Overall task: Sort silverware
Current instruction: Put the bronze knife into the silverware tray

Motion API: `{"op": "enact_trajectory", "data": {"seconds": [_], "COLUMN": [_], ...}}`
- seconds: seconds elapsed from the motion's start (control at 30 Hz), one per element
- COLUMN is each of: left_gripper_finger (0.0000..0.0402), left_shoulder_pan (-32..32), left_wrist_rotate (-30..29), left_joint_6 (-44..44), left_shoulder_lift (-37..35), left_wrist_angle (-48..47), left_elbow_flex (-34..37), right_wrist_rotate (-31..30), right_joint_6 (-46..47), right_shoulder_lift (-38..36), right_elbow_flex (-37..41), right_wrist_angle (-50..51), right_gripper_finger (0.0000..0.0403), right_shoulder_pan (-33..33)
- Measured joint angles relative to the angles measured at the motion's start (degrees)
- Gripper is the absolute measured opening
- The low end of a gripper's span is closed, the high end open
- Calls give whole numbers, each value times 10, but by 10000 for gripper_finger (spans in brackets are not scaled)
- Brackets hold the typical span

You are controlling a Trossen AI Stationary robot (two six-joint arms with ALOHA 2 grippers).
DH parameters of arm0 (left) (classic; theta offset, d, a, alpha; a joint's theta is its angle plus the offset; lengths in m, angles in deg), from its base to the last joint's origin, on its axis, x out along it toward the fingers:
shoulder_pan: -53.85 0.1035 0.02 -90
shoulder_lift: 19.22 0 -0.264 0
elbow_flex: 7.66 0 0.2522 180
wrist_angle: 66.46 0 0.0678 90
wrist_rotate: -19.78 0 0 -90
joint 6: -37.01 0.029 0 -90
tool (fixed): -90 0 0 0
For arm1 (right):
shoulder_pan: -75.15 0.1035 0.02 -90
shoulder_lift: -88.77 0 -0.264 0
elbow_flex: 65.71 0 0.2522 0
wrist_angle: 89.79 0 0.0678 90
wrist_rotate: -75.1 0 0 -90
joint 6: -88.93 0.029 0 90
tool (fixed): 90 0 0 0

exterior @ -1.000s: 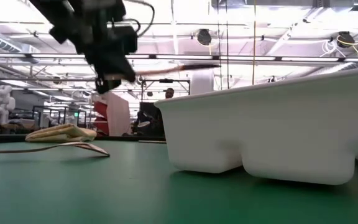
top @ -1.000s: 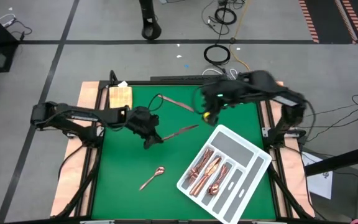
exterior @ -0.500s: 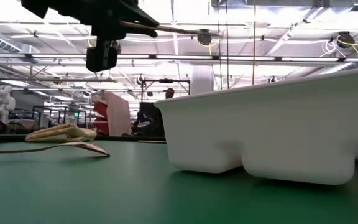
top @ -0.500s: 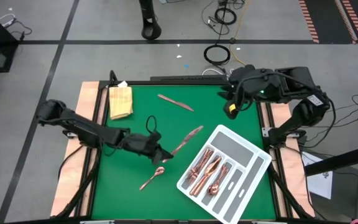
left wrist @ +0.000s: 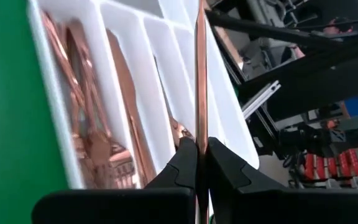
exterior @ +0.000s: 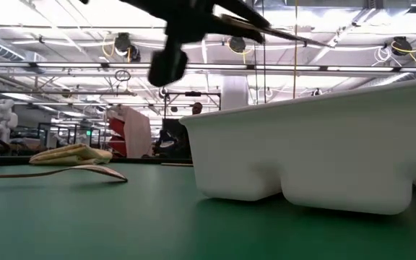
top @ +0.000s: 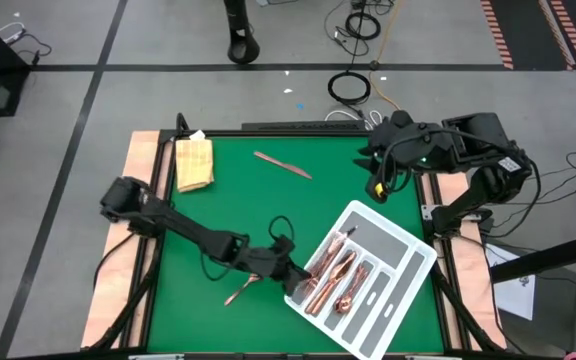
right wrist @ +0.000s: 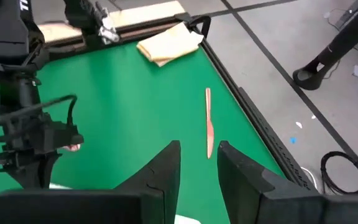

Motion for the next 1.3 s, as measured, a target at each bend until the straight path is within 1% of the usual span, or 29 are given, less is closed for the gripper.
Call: {"op": "enact_trajectory", "data": {"seconds": [0.13,0.23,0.3,0.5,0.73,0.93,1.03,1.2,1.3], "left_gripper_finger": [18,18,18,18,18,18,18,43,49], "left_shoulder_pan": [-1,-5,-8,-16,-30,-33,-34,-33,-33], "left_wrist_rotate": [10,11,11,12,12,9,17,18,18], "left_joint_6": [-22,-48,-67,-133,-166,-168,-179,-187,-187], "left_shoulder_lift": [59,90,106,148,162,162,162,162,162], "left_wrist_angle": [-2,-6,-5,-42,-44,-57,-64,-88,-83], "left_elbow_flex": [-41,-64,-73,-103,-119,-119,-119,-119,-119], "right_wrist_rotate": [0,0,0,0,0,0,1,3,3], "right_joint_6": [-2,-4,-4,-8,-19,-18,-15,-13,-5], "right_shoulder_lift": [0,0,-1,-2,-2,-2,-2,-2,-2], "right_elbow_flex": [0,0,0,0,0,0,0,0,0], "right_wrist_angle": [9,10,10,10,10,10,10,10,10], "right_gripper_finger": [93,93,93,93,93,93,93,93,93], "right_shoulder_pan": [13,21,28,44,58,58,61,72,78]}}
